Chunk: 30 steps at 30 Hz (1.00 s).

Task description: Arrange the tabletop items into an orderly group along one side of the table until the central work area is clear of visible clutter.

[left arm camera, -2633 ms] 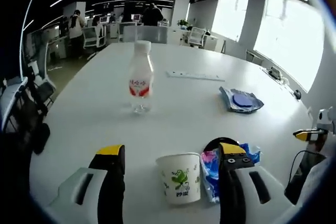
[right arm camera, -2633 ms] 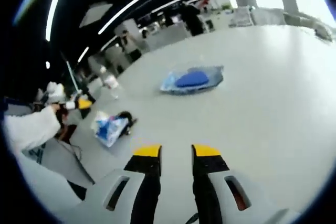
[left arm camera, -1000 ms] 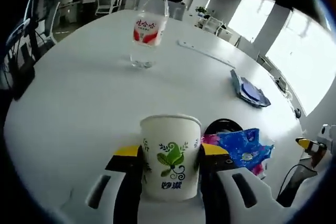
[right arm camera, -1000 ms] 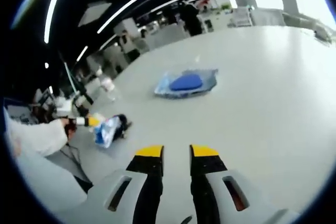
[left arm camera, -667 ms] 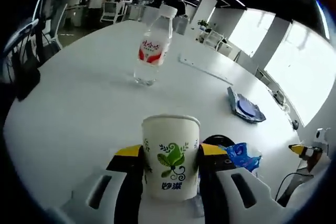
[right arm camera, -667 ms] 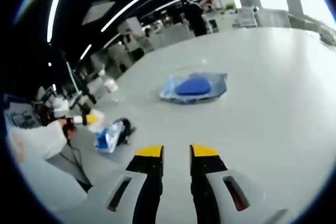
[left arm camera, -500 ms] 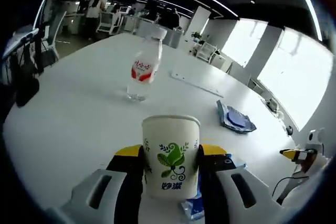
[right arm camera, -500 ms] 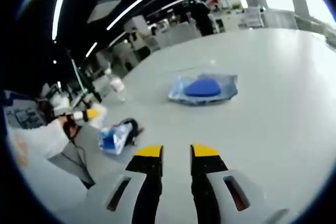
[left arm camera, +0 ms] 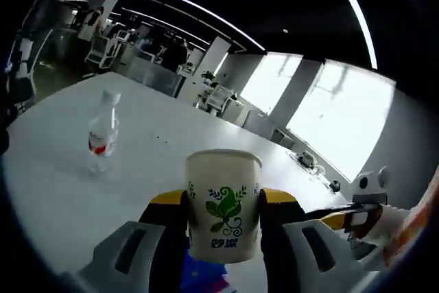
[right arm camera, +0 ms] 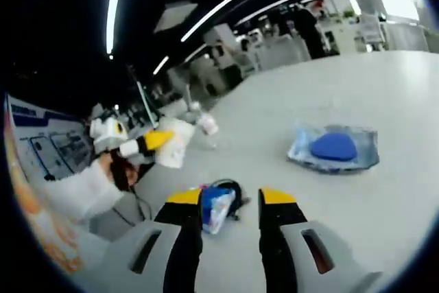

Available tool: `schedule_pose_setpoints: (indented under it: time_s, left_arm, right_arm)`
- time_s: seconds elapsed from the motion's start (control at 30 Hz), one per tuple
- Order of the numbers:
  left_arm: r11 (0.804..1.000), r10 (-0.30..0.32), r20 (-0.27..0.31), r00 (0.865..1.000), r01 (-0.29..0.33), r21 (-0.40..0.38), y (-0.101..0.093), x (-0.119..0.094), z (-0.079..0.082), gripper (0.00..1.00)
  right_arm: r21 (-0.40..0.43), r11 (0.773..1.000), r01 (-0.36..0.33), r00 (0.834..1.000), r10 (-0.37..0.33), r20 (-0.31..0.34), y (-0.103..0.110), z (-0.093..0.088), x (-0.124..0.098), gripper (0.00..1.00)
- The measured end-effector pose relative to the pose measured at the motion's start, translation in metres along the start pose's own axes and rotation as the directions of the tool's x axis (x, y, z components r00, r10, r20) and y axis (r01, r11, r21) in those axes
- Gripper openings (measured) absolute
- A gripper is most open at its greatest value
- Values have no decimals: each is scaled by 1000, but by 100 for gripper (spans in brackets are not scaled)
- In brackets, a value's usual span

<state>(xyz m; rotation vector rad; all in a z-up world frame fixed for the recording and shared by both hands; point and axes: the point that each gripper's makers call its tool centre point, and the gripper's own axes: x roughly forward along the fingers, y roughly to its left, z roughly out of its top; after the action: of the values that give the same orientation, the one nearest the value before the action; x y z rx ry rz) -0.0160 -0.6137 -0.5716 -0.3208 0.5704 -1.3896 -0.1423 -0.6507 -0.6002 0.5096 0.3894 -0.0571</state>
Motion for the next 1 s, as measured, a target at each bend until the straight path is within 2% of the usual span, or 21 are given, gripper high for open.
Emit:
schedule_pose_setpoints:
  time_s: [0.1, 0.2, 0.33, 0.43, 0.47, 0.5, 0.7, 0.83, 1.0]
  left_arm:
    - [999, -40, -9, 999, 40, 10, -16, 7, -3, 41]
    - [996, -91, -18, 996, 91, 10, -34, 10, -7, 41]
    - [991, -135, -6, 991, 135, -20, -50, 11, -8, 41]
    - [987, -157, 3, 988, 158, -32, -58, 12, -10, 40]
    - [986, -166, -1, 986, 166, -29, -63, 13, -12, 40]
    - [984, -175, -2, 984, 175, -25, -66, 14, -13, 40]
    - [968, -251, -29, 968, 250, -37, -87, 14, -23, 41]
    - [966, -258, -28, 966, 258, -27, -88, 12, -22, 41]
    - [964, -266, -37, 963, 266, -14, -88, 8, -23, 41]
  right_arm:
    - [33, 997, -67, 998, 67, 0, 19, 4, 13, 31]
    - [31, 992, -120, 993, 120, -4, 36, 5, 22, 32]
    - [28, 988, -154, 987, 155, -34, 48, -2, 28, 34]
    - [108, 975, -196, 981, 196, 10, 57, 4, 28, 37]
    - [173, 964, -203, 979, 199, 42, 58, 8, 28, 38]
    - [198, 958, -206, 978, 200, 53, 58, 9, 28, 39]
    - [88, 981, -170, 985, 168, 32, 57, 8, 29, 38]
    - [115, 975, -188, 982, 186, 31, 61, 6, 28, 36]
    - [75, 978, -192, 981, 192, 18, 64, 4, 28, 36]
